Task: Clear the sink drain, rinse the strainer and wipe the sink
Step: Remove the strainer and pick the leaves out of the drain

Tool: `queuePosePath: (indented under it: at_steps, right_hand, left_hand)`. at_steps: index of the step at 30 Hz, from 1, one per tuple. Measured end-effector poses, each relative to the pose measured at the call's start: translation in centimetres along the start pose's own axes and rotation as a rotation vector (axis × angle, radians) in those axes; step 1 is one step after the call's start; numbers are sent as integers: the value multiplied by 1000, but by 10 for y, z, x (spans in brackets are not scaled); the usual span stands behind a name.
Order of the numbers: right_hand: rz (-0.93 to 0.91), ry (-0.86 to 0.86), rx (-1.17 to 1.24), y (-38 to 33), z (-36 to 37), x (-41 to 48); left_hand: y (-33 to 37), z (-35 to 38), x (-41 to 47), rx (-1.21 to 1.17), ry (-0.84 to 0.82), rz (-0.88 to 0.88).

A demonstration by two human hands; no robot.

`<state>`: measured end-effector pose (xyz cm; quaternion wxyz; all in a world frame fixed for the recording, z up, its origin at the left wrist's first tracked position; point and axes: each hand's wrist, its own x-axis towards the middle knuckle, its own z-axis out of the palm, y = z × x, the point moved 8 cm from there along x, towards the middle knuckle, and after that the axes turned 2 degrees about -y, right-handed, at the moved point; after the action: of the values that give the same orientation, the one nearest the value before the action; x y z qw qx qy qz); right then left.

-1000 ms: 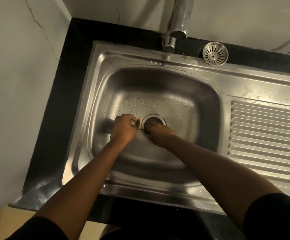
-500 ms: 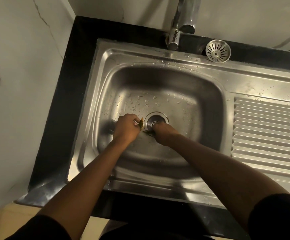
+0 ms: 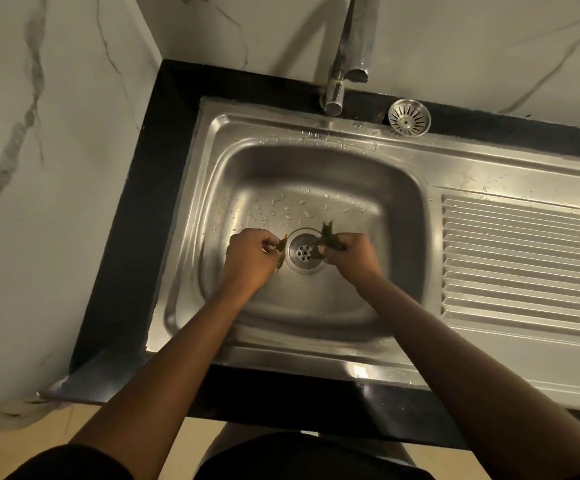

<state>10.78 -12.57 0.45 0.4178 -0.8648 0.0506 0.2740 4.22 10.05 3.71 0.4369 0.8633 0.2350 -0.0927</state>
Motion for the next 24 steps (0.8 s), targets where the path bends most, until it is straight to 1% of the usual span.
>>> queuePosePath:
  at_steps: [3, 6, 11, 13, 18, 24]
  right_hand:
    - [-10, 58, 226, -9, -24, -25]
    - [-62, 59, 368, -17, -37, -50]
    - [-148, 39, 292, -24, -45, -85]
    - [-160, 7, 289, -23, -44, -96]
    - [-181, -142, 397, -27, -27, -124]
    - [-197, -324, 526, -47, 8, -174]
  left_hand:
    - [15, -15, -18, -74, 31, 46]
    - [21, -27, -39, -150, 43, 35]
    - [27, -41, -81, -251, 104, 22]
    - [29, -43, -99, -304, 128, 22]
    - [22, -45, -150, -397, 209, -11]
    - [-14, -56, -217, -518, 342, -48]
